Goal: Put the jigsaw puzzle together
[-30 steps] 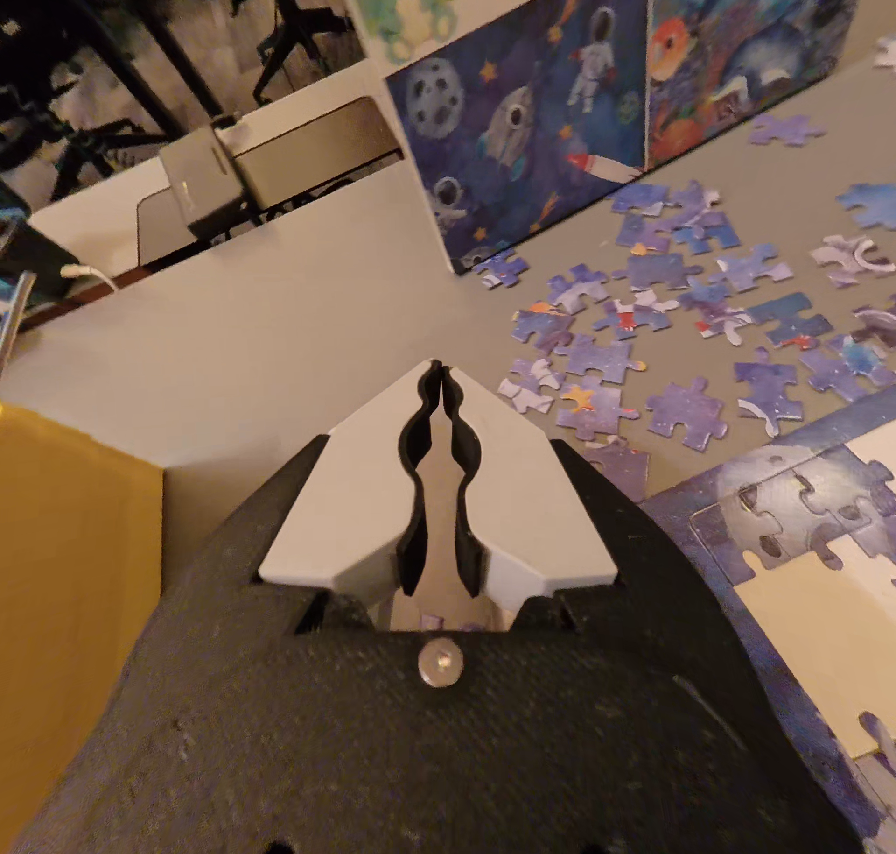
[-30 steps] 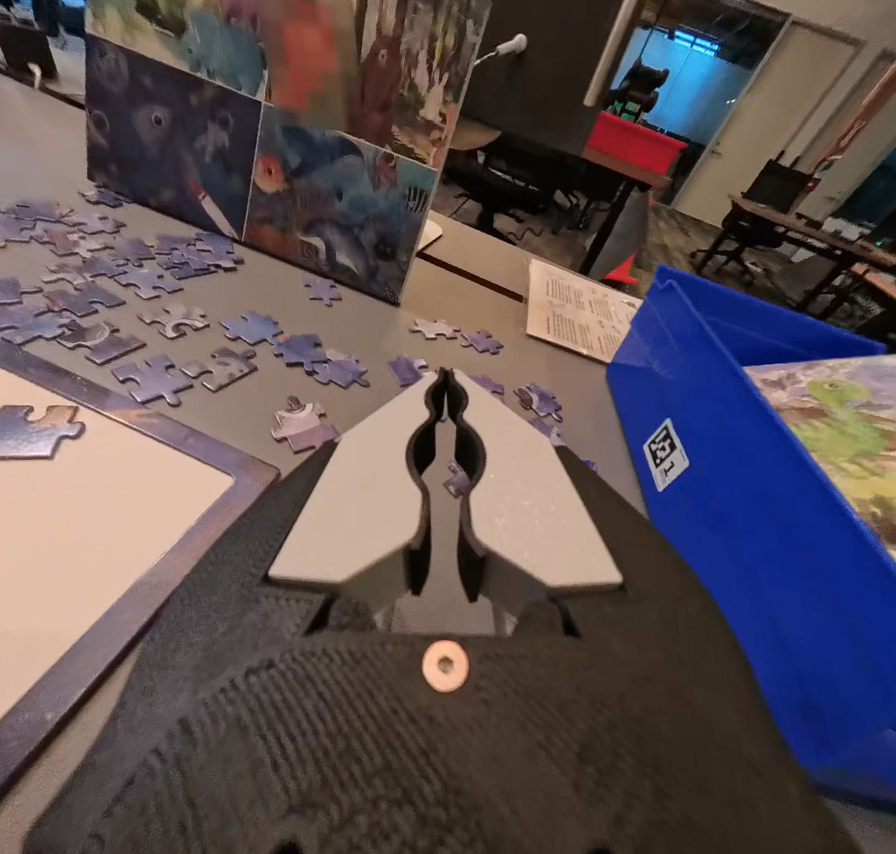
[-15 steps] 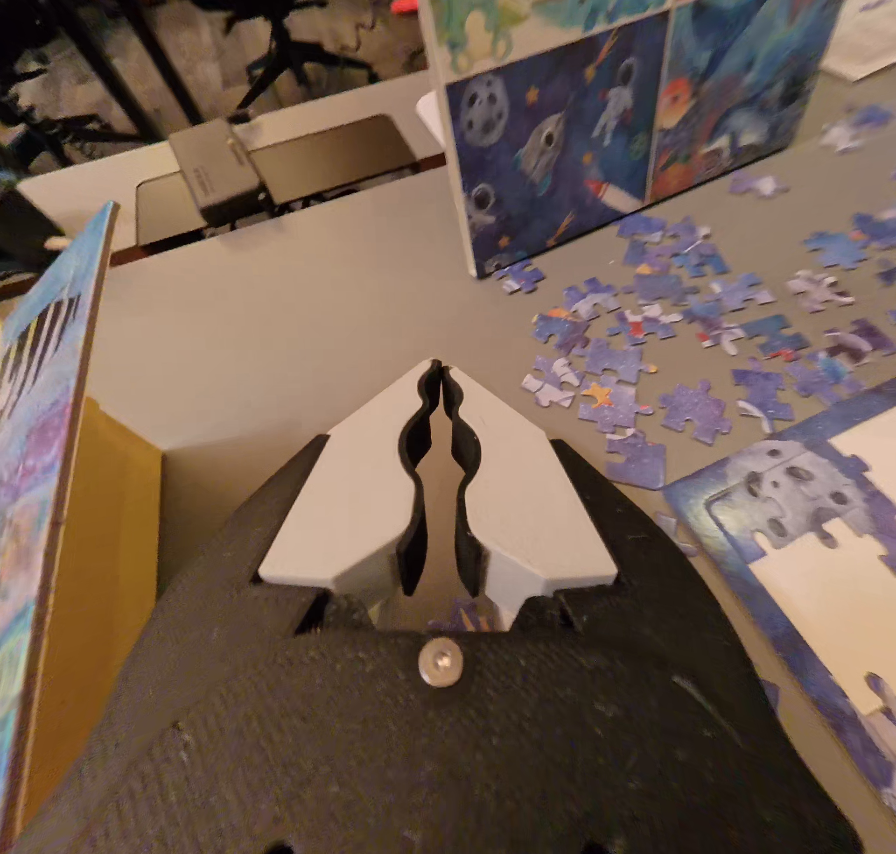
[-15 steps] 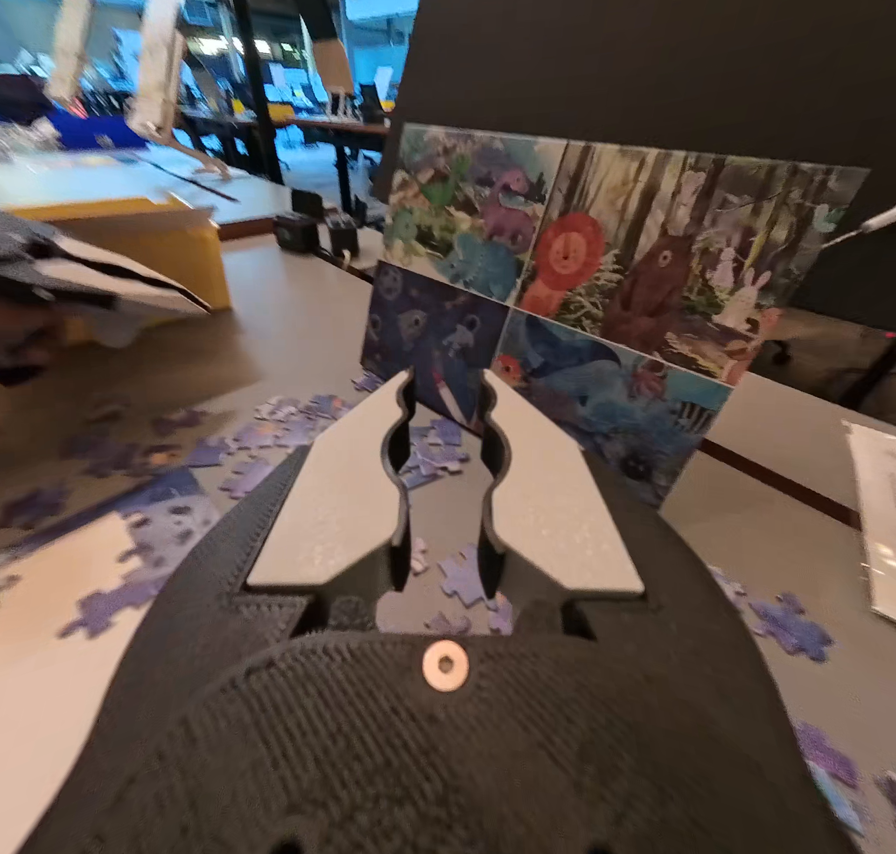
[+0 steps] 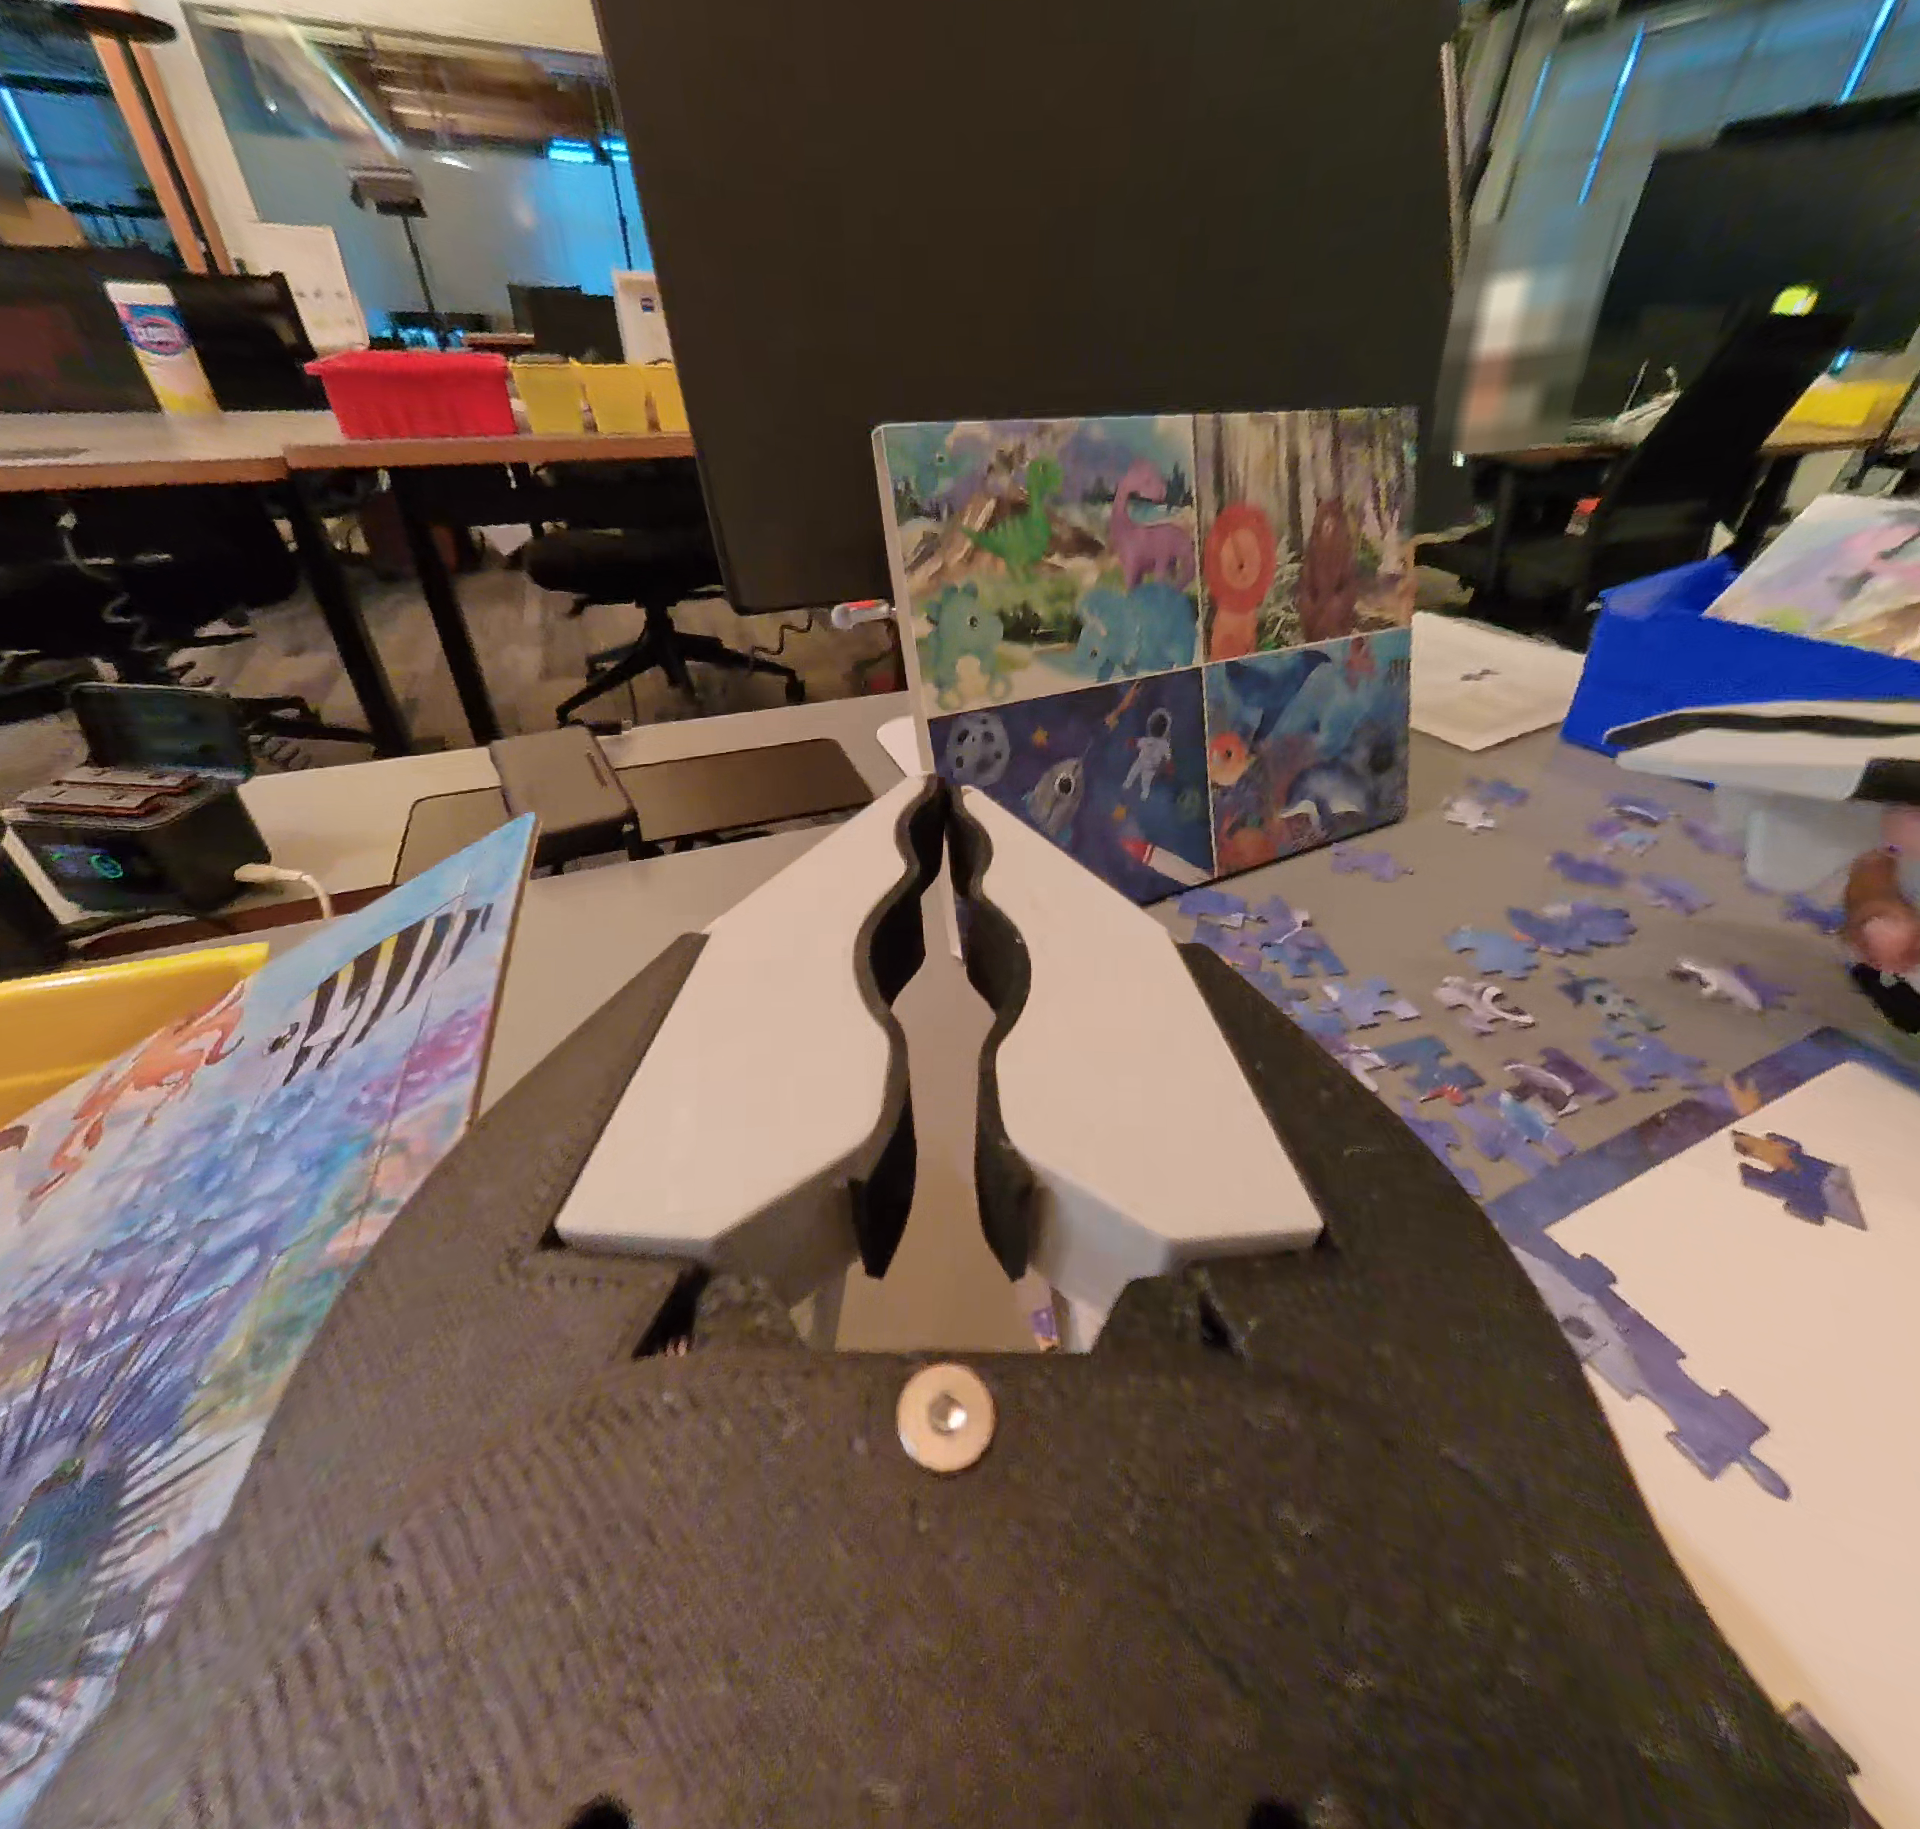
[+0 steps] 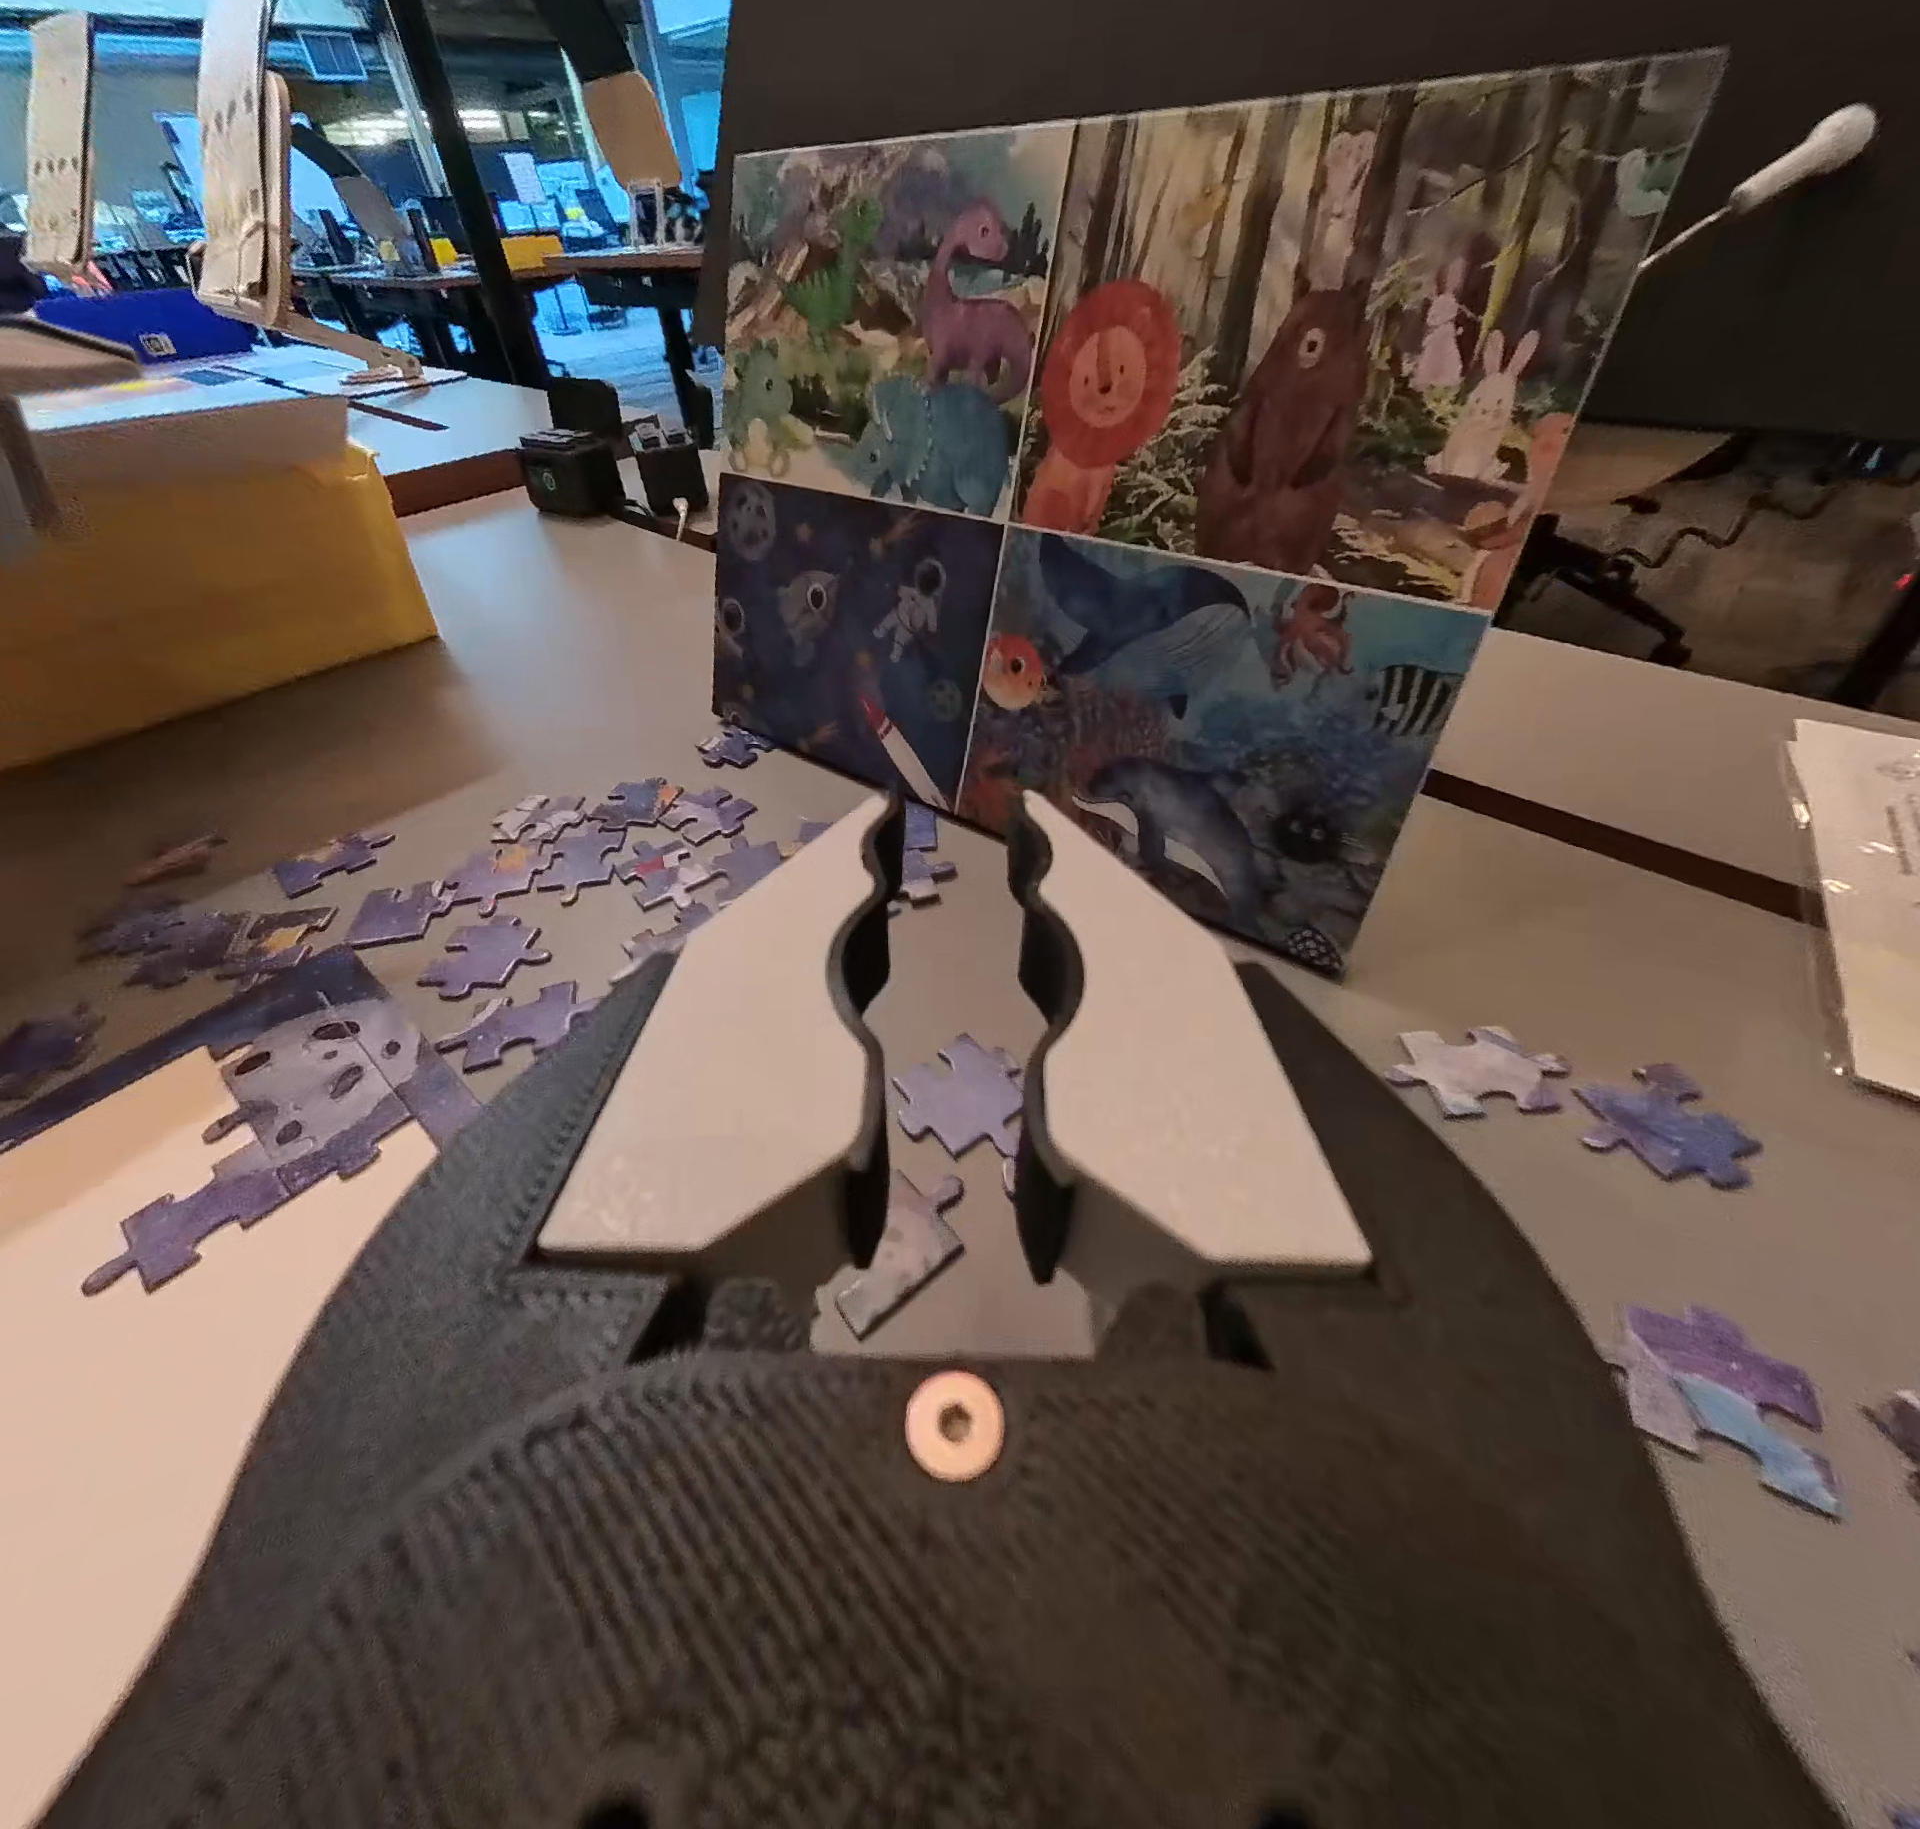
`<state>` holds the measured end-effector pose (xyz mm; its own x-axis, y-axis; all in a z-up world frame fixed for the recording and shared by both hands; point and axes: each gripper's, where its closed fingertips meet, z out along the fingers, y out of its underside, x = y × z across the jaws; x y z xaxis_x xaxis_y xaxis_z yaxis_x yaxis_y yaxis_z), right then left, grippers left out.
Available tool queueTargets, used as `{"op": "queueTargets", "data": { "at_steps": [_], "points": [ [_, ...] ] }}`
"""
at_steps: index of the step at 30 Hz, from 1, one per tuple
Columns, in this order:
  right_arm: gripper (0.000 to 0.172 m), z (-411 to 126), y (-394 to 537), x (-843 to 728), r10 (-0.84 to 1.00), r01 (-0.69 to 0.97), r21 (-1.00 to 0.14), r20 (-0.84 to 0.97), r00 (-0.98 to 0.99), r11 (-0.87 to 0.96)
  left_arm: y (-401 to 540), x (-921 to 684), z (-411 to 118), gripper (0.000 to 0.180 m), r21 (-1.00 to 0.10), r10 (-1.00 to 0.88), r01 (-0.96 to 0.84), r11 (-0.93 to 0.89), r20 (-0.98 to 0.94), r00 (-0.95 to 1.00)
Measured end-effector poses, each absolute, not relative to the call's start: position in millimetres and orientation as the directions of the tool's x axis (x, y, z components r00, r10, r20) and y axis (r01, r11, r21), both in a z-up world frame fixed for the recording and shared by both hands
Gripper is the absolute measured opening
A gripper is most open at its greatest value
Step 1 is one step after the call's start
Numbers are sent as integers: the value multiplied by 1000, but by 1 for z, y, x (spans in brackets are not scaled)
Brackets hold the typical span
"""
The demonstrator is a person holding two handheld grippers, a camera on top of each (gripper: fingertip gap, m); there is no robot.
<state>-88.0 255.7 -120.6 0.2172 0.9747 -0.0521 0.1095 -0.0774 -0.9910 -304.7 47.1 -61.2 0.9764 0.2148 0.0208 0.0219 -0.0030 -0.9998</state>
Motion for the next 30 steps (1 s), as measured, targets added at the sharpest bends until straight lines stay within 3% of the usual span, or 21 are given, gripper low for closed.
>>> {"op": "queueTargets", "data": {
  "at_steps": [30],
  "points": [
    [14,-106,250,-85,979,68,-996,-42,201,-57,53,-293,-67,0,-991,126,135,20,137,983]
  ]
}}
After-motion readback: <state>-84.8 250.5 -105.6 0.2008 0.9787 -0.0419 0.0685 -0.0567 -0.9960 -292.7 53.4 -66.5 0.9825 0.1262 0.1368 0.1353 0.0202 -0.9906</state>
